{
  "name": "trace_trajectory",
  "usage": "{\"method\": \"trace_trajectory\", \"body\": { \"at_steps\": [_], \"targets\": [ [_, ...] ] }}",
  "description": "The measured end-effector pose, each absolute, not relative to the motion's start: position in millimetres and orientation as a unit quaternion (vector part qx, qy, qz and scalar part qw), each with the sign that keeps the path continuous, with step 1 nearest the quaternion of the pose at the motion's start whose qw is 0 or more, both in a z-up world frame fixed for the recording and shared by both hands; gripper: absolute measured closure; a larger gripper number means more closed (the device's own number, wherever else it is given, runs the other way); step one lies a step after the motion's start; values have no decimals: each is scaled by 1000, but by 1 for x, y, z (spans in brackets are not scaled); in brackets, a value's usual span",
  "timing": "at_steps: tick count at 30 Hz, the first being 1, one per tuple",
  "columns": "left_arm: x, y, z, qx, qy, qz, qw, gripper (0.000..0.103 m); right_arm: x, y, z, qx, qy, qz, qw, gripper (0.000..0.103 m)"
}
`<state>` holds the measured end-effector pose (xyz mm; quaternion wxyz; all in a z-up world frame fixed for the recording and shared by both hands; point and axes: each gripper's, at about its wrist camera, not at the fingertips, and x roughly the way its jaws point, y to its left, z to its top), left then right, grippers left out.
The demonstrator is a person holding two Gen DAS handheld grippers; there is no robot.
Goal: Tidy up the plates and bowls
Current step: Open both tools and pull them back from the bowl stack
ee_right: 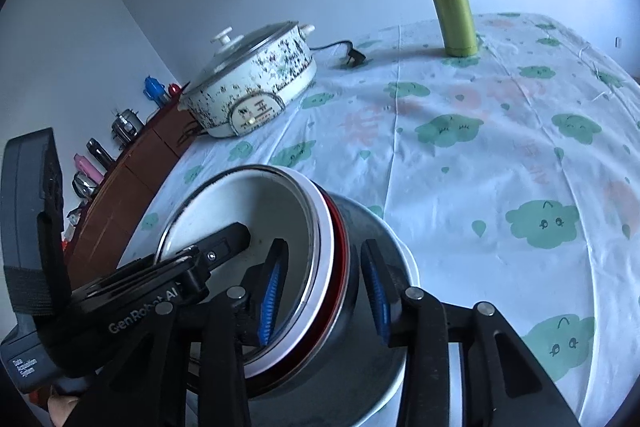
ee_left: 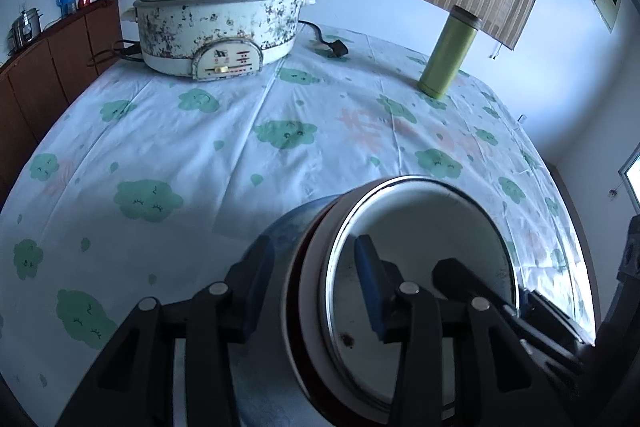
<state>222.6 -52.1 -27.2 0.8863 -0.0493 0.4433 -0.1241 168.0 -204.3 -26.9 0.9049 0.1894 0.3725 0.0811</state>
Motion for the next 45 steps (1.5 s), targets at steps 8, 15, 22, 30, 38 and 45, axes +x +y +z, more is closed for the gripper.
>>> {"method": "trace_trajectory", "body": {
  "at_steps": [8, 15, 22, 30, 38, 45],
  "targets": [
    [217, -58, -30, -29, 433, -120, 893, 55, 156, -213, -24, 196, 334, 62, 920, 48],
    [209, -60, -28, -12, 419, -105, 902, 51, 149, -217, -23, 198, 325, 58, 923, 48],
    [195, -56, -13, -4, 372, -94, 924, 31, 130, -228, -16, 203, 287, 37, 935, 48],
    [176, -57, -4, 3, 325, -95, 941, 31, 105, -237, -13, 207, 242, 13, 948, 37],
    [147, -44, 9, 0, 240, -61, 969, 4, 70, -241, -7, 190, 187, -22, 964, 31],
    [123, -29, 5, -12, 220, -59, 974, 0, 54, -239, -4, 177, 162, -38, 970, 30]
  ]
}}
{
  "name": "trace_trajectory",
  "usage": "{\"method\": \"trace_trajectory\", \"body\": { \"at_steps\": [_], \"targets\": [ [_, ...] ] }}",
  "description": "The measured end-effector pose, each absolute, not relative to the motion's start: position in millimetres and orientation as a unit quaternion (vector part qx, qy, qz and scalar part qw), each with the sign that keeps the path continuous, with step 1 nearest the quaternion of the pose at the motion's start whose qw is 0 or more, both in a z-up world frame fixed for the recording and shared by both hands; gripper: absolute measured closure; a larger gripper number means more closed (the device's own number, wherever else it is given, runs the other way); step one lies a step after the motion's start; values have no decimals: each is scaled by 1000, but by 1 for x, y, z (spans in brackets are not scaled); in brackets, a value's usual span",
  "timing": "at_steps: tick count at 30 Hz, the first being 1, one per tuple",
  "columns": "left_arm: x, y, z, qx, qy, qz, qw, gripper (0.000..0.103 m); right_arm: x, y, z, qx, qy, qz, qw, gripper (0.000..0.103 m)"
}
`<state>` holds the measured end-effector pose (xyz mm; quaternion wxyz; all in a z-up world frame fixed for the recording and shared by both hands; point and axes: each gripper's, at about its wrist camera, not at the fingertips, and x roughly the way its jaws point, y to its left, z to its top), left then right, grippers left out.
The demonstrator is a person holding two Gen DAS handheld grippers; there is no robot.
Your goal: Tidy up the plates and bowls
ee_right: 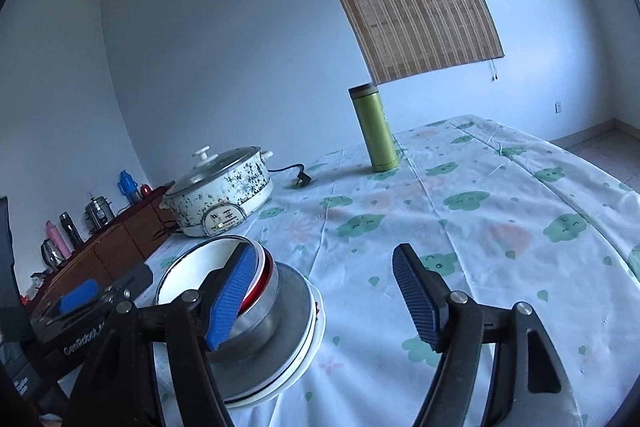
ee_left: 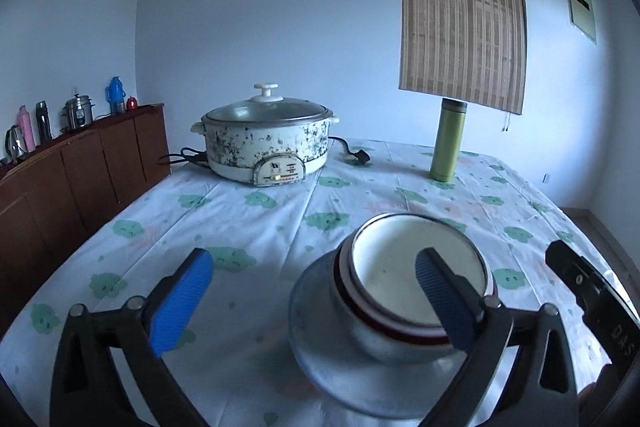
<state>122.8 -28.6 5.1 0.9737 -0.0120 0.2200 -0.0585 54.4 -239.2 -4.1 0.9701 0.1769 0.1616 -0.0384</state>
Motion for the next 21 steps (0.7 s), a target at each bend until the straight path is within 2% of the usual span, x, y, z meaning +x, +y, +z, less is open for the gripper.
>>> {"method": "trace_trajectory", "body": {
  "at_steps": [5, 8, 21],
  "targets": [
    [112, -27, 5, 2, 209, -51, 977, 0, 38, -230, -1, 151, 141, -43, 977, 29],
    [102, -26, 3, 15, 197, -43, 979, 0, 30, -226, 1, 144, 129, -40, 980, 23],
    [86, -28, 2, 35, 171, -32, 984, 0, 0, -203, 8, 88, 66, -40, 993, 15]
  ]
}}
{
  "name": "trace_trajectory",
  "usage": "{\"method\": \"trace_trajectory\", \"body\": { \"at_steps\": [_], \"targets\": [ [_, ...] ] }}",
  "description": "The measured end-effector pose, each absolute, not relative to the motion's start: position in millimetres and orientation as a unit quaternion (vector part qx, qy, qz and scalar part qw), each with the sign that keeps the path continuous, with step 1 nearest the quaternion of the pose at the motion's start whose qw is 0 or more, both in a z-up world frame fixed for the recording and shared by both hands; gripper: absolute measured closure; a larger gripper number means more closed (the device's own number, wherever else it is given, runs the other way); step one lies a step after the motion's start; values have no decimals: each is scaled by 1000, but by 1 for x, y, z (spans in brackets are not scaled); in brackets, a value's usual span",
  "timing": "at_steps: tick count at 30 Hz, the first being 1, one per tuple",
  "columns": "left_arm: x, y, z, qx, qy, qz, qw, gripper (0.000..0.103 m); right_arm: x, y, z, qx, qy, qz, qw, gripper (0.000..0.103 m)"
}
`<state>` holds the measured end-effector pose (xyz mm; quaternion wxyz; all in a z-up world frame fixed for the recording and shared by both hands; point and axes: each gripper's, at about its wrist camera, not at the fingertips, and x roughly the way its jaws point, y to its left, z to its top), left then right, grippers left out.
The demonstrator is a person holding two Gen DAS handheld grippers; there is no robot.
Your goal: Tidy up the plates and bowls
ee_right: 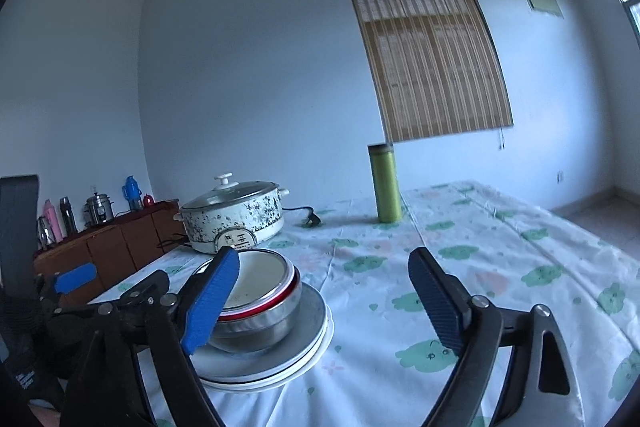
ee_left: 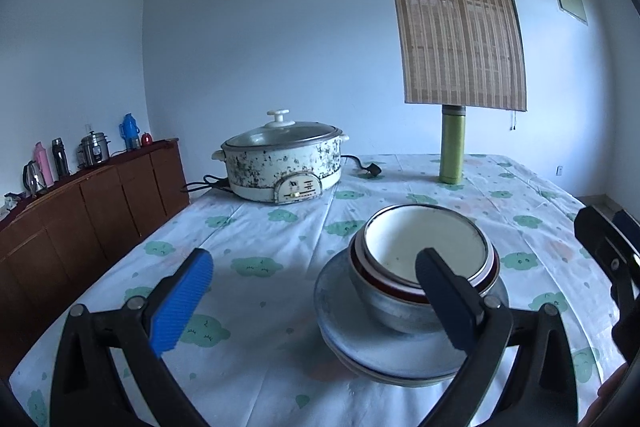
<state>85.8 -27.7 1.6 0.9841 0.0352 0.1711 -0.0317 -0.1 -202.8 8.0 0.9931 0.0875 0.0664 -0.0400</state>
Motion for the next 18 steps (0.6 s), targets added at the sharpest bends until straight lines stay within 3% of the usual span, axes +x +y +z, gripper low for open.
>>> {"method": "trace_trajectory", "body": {
  "at_steps": [18],
  "targets": [
    [74, -27, 4, 38, 158, -36, 986, 0, 1, -206, 4, 105, 83, -34, 990, 14]
  ]
}}
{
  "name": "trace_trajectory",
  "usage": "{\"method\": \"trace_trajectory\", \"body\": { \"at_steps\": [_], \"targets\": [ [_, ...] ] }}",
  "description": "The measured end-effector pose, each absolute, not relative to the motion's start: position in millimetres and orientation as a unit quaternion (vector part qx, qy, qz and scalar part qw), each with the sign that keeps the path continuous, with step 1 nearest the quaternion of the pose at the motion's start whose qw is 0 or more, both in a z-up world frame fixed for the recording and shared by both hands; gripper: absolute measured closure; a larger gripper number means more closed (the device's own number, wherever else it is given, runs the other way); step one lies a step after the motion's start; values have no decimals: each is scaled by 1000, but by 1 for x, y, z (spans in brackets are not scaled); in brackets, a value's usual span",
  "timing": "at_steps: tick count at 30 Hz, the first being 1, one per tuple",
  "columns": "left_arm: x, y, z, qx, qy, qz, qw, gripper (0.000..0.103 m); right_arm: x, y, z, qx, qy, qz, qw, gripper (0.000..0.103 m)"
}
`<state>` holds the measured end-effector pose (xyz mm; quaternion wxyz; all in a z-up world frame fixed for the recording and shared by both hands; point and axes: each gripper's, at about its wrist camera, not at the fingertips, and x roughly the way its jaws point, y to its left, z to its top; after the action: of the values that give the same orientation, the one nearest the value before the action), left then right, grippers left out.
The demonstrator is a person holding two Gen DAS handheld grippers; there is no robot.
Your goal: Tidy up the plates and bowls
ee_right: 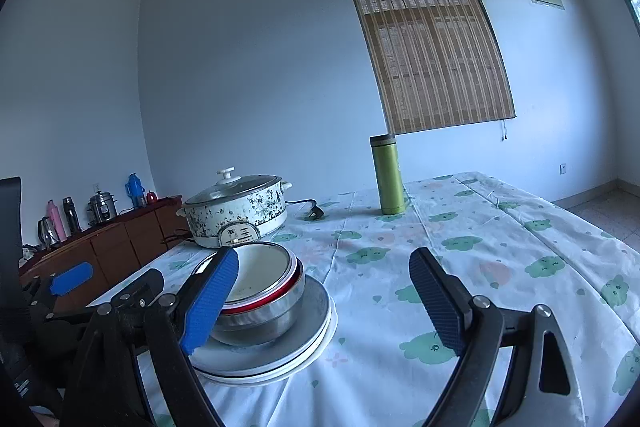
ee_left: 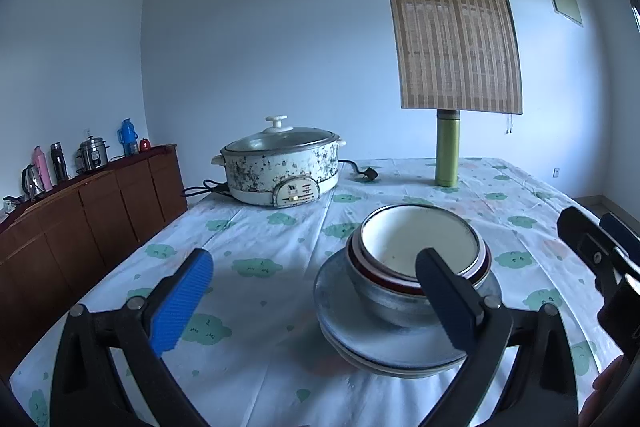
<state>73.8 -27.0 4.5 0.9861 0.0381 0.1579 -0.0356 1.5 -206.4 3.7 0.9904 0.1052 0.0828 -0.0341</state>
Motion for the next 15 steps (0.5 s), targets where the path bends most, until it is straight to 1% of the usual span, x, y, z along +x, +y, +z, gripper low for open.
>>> {"method": "trace_trajectory", "body": {
  "at_steps": [15],
  "targets": [
    [74, -26, 5, 36, 162, -35, 986, 0, 0, -205, 5, 106, 83, -32, 990, 14]
  ]
}}
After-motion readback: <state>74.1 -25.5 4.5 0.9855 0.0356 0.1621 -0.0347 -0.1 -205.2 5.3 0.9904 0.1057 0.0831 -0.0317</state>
